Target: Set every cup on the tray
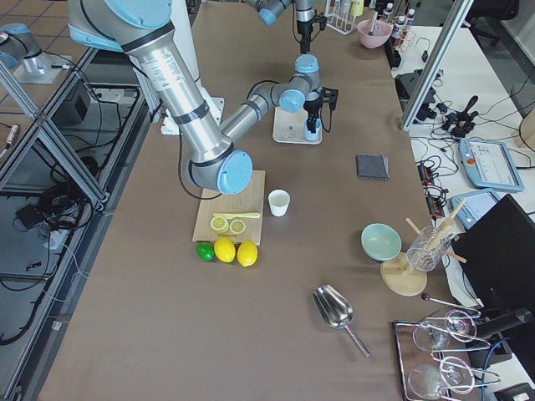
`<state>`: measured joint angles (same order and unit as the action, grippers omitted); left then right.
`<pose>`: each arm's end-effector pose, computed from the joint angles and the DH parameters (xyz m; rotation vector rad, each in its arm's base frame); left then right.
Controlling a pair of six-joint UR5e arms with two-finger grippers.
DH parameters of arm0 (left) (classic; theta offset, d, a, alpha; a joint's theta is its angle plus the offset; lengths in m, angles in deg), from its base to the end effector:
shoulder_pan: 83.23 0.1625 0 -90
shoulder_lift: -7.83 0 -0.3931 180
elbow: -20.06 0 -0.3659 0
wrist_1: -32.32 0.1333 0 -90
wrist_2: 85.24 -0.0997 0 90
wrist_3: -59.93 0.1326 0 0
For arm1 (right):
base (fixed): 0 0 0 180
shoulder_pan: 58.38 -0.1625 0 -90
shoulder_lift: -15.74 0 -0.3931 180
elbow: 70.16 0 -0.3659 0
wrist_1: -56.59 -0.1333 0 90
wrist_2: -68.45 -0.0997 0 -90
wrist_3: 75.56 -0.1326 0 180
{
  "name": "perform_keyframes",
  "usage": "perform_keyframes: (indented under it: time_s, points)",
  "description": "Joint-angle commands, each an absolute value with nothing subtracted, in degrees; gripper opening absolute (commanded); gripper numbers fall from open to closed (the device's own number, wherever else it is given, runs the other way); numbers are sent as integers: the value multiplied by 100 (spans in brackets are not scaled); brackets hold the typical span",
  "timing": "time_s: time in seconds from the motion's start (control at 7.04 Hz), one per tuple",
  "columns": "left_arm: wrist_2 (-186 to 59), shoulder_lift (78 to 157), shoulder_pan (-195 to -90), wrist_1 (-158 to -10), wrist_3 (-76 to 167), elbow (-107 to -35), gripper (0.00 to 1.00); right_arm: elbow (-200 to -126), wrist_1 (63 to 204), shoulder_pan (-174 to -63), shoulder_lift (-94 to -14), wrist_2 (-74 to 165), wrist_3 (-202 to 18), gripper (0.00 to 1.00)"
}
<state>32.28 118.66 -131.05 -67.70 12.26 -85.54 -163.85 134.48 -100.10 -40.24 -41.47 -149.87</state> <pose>0.3415 -0.4842 0.3214 0.2421 0.8812 0.1056 -0.4407 -0.5110 0.2688 0.1282 -0.9132 0.2707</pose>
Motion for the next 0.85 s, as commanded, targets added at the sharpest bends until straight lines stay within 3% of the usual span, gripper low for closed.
perform_keyframes:
  time_s: [0.0, 0.28, 0.71]
  points:
    - [3227, 11866, -13104, -6770, 1229, -8558, 98, -17495, 13787, -10539, -5178, -4563, -13925, 100]
    - [3227, 11866, -13104, -6770, 1229, -8549, 98, -18202, 13780, -10855, -6200, -4878, -13273, 100]
    - [3227, 11866, -13095, -6770, 1212, -8549, 98, -18477, 13396, -11365, -7632, -5090, -11683, 100]
